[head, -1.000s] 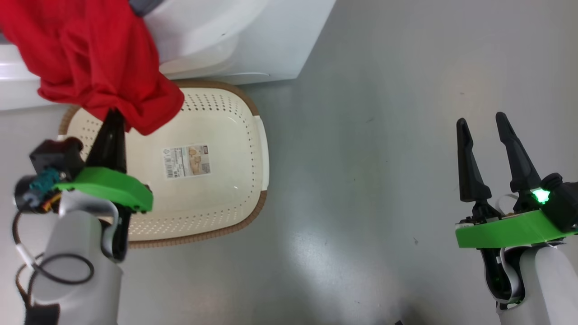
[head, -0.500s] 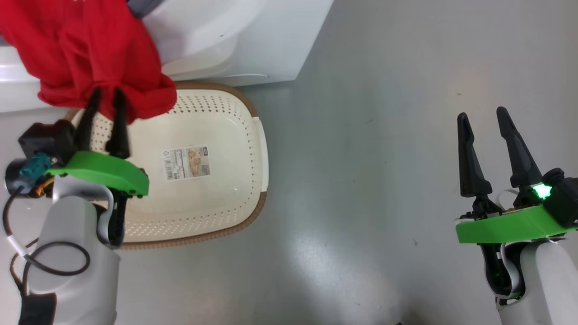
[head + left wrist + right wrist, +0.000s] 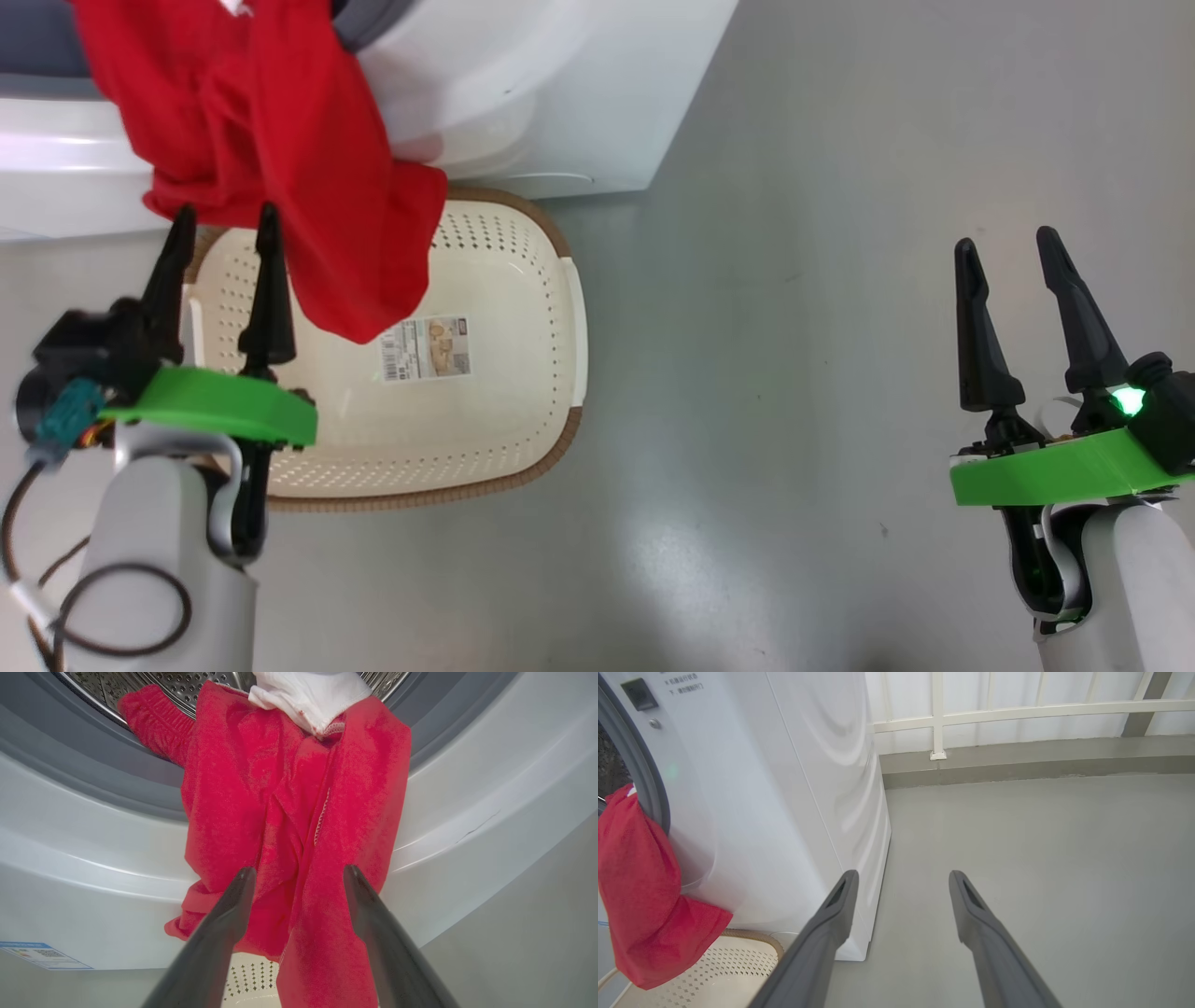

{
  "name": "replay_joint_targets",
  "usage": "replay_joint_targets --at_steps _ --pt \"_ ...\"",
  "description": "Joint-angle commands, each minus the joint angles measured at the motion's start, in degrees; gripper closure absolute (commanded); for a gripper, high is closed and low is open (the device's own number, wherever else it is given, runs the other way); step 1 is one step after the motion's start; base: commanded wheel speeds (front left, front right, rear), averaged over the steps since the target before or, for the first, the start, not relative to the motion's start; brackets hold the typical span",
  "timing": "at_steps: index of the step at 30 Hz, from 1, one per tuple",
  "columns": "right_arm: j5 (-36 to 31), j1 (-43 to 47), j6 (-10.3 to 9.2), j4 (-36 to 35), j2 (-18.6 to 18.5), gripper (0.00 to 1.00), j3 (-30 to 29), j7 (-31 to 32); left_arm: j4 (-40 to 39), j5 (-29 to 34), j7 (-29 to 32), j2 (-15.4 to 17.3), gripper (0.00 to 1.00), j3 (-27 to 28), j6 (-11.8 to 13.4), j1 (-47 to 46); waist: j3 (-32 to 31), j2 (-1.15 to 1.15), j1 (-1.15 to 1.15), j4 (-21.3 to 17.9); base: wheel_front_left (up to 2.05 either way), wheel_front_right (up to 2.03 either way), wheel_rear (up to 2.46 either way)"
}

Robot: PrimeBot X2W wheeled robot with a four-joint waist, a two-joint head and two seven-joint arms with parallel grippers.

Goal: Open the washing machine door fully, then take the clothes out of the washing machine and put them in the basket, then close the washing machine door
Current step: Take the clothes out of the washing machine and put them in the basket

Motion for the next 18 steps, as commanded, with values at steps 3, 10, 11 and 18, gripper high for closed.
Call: replay_joint_targets --at_steps 3,10,11,18 --pt "-1.1 1.9 0.35 -1.2 -0.1 0.00 0.6 -0.4 -5.5 0.3 -0.3 1.2 0.00 2.8 -0.3 4.5 -1.3 0.00 0.00 1.0 0.00 0.00 0.00" --pt "-1.3 2.5 0.35 -1.2 -0.1 0.00 0.2 -0.4 -12.7 0.8 -0.3 0.5 0.00 4.0 -0.3 9.8 -2.3 0.00 0.00 1.7 0.00 0.00 0.00" --pt "-1.3 2.6 0.35 -1.2 -0.1 0.00 0.3 -0.4 -13.7 0.9 -0.3 0.4 0.00 4.1 -0.3 10.7 -2.4 0.00 0.00 1.7 0.00 0.00 0.00" --pt "-1.1 3.0 0.35 -1.3 -0.1 0.00 0.4 -0.4 -19.0 0.8 -0.3 -0.3 0.00 4.7 -0.3 15.7 -2.5 0.00 0.00 1.5 0.00 0.00 0.00"
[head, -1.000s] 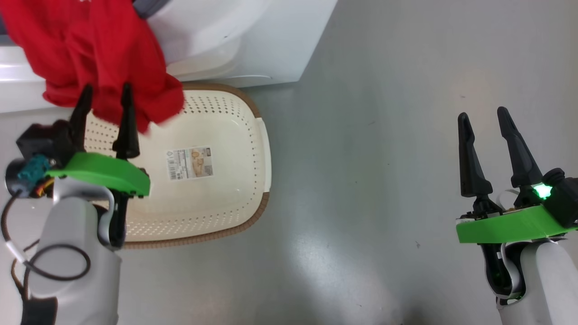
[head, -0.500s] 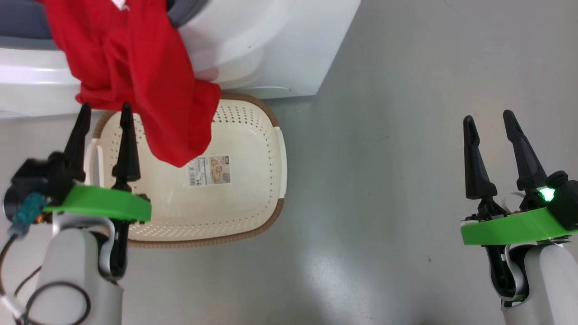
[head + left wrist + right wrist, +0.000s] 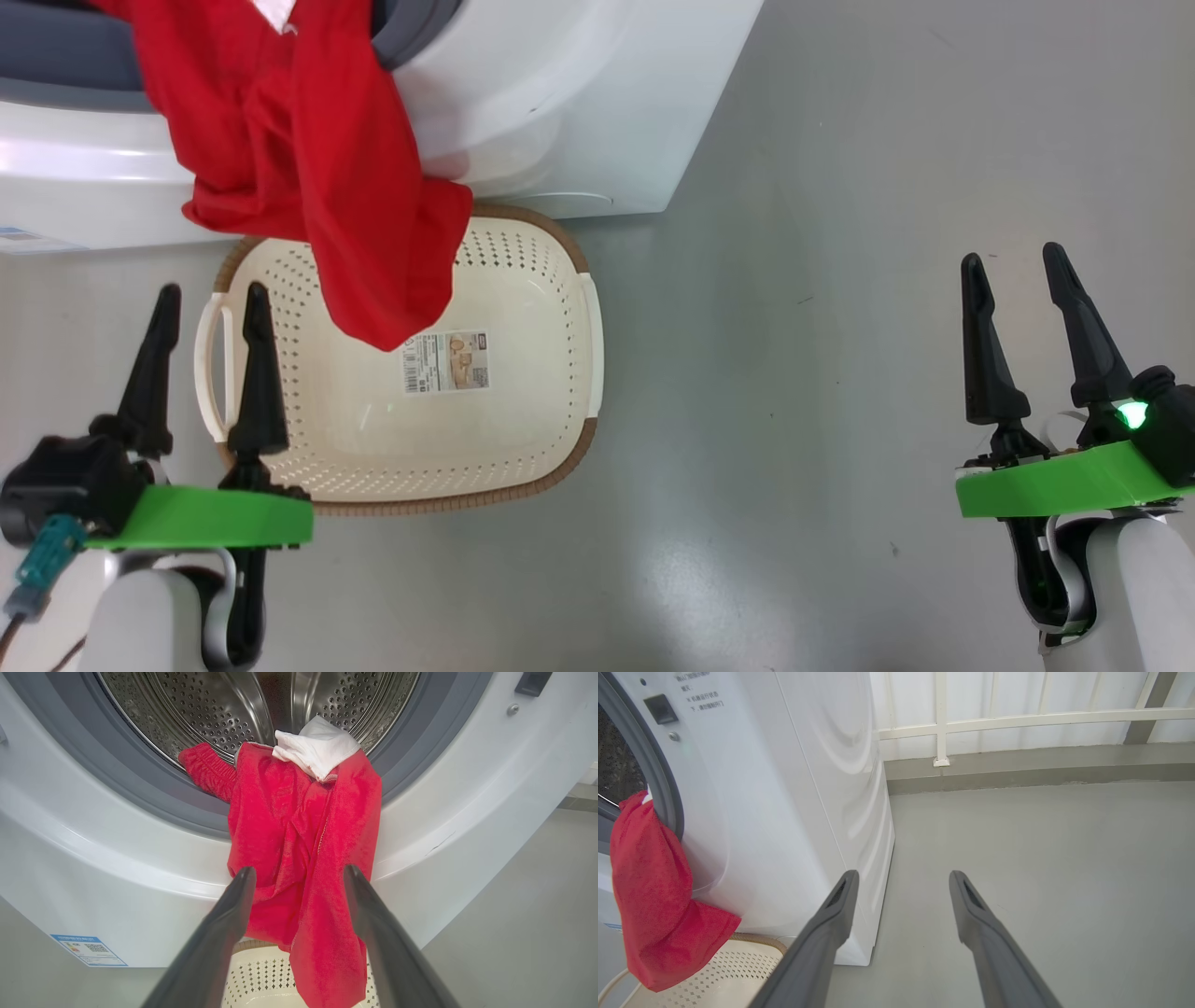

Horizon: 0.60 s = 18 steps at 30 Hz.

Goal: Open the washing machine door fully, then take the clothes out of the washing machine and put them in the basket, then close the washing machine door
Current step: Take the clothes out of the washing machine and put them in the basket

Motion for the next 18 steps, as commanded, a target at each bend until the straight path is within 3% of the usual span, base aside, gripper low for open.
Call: replay_joint_targets --at_steps 1,13,18 --pt "-0.5 1.6 0.35 -1.3 -0.1 0.00 1.2 -0.4 -2.1 0.1 -0.3 0.9 0.00 2.0 -0.3 2.0 0.1 0.00 0.00 0.0 0.00 0.00 0.00" --pt "-0.5 1.6 0.35 -1.3 -0.1 0.00 0.9 -0.4 -3.2 -1.4 -0.3 0.4 0.00 1.1 -0.3 1.9 0.2 0.00 0.00 -0.1 0.00 0.00 0.00" --pt "-0.6 1.6 0.35 -1.3 -0.1 0.00 0.9 -0.4 -3.4 -2.4 -0.3 2.7 0.00 -0.8 -0.3 -2.3 0.3 0.00 0.00 0.4 0.00 0.00 0.00"
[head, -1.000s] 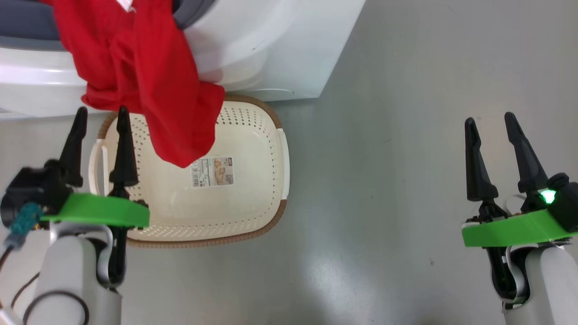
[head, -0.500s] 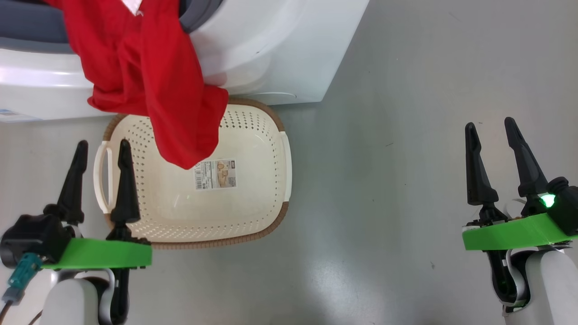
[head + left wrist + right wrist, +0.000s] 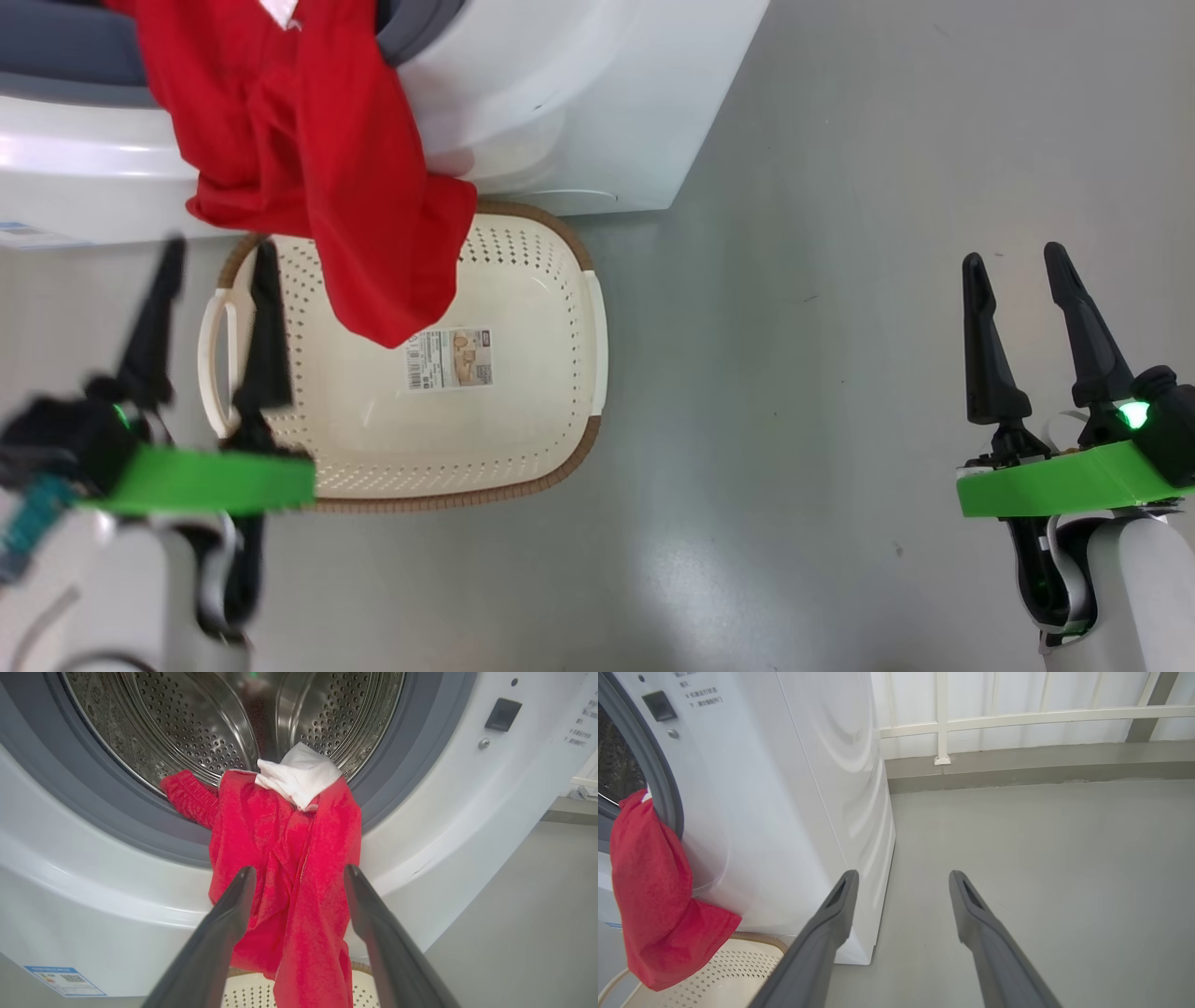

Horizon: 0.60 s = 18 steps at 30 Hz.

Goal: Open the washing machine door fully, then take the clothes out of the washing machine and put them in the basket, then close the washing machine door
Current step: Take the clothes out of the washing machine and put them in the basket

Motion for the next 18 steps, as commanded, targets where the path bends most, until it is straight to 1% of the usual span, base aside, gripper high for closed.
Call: replay_joint_targets --at_steps 1,4,6,8,13,16,17,18 --pt "-0.5 1.6 0.35 -1.3 -0.1 0.00 1.2 -0.4 -1.5 -0.9 -0.3 2.6 0.00 1.3 -0.3 -2.1 0.1 0.00 0.00 0.2 0.00 0.00 0.00" --pt "-0.5 1.3 0.35 -1.3 -0.1 0.00 1.5 -0.4 0.5 -1.5 -0.3 4.8 0.00 0.5 -0.3 -6.7 0.5 0.00 0.00 0.3 0.00 0.00 0.00" --pt "-0.5 1.2 0.35 -1.3 -0.1 0.00 1.5 -0.4 3.3 -2.9 -0.3 5.9 0.00 -0.8 -0.3 -10.3 0.7 0.00 0.00 0.3 0.00 0.00 0.00" --pt "-0.4 1.2 0.35 -1.3 -0.1 0.00 1.6 -0.4 7.0 -4.5 -0.3 7.1 0.00 -2.3 -0.3 -14.4 0.9 0.00 0.00 0.3 0.00 0.00 0.00" --pt "-0.1 1.1 0.35 -1.3 -0.1 0.00 2.0 -0.4 19.3 -8.0 0.7 10.8 0.00 -9.4 -0.3 -25.8 1.7 0.00 0.00 -0.1 0.00 0.00 0.00" --pt "0.1 0.9 0.35 -1.3 -0.1 0.00 2.2 -0.4 25.4 -11.9 1.9 11.5 0.00 -11.9 -0.3 -32.2 2.2 0.00 0.00 -0.6 0.00 0.00 0.00" --pt "0.3 0.7 0.35 -1.3 -0.1 0.00 2.4 -0.4 28.7 -14.5 3.0 11.9 0.00 -13.5 -0.3 -36.0 2.6 0.00 0.00 -1.0 0.00 0.00 0.00" --pt "0.4 0.6 0.35 -1.3 -0.1 0.00 2.5 -0.4 30.3 -16.3 4.0 11.8 0.00 -14.3 -0.3 -37.7 2.8 0.00 0.00 -1.1 0.00 0.00 0.00"
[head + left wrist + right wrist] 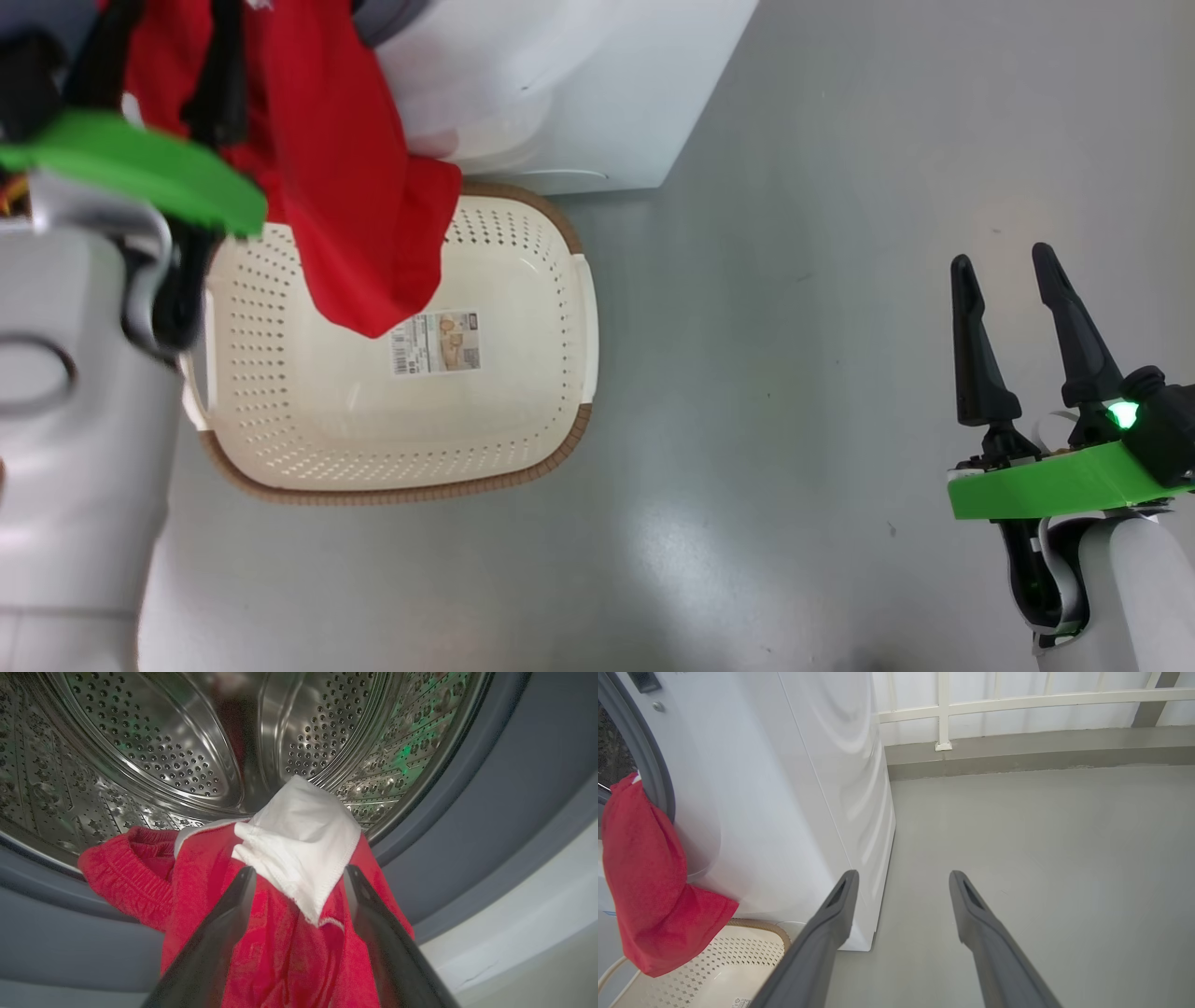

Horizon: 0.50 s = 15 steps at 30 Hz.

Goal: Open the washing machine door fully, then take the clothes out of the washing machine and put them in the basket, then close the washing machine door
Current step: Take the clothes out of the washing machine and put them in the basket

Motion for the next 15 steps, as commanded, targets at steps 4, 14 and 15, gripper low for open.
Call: replay_joint_targets --at_steps 4,14,15 --pt "0.4 0.4 0.35 -1.5 -0.1 0.00 1.5 -0.4 4.1 -6.7 4.3 3.2 0.00 -0.7 -0.3 -5.8 1.2 0.00 0.00 -0.8 0.00 0.00 0.00" --pt "1.5 -0.5 0.35 -1.3 -0.1 0.00 2.6 -0.4 14.3 -14.8 11.5 5.7 0.00 -7.5 -0.3 -14.4 2.7 0.00 0.00 -3.0 0.00 0.00 0.00" --pt "1.5 -0.5 0.35 -1.3 -0.1 0.00 2.7 -0.4 14.9 -15.1 11.5 6.0 0.00 -8.3 -0.3 -14.8 2.7 0.00 0.00 -3.2 0.00 0.00 0.00"
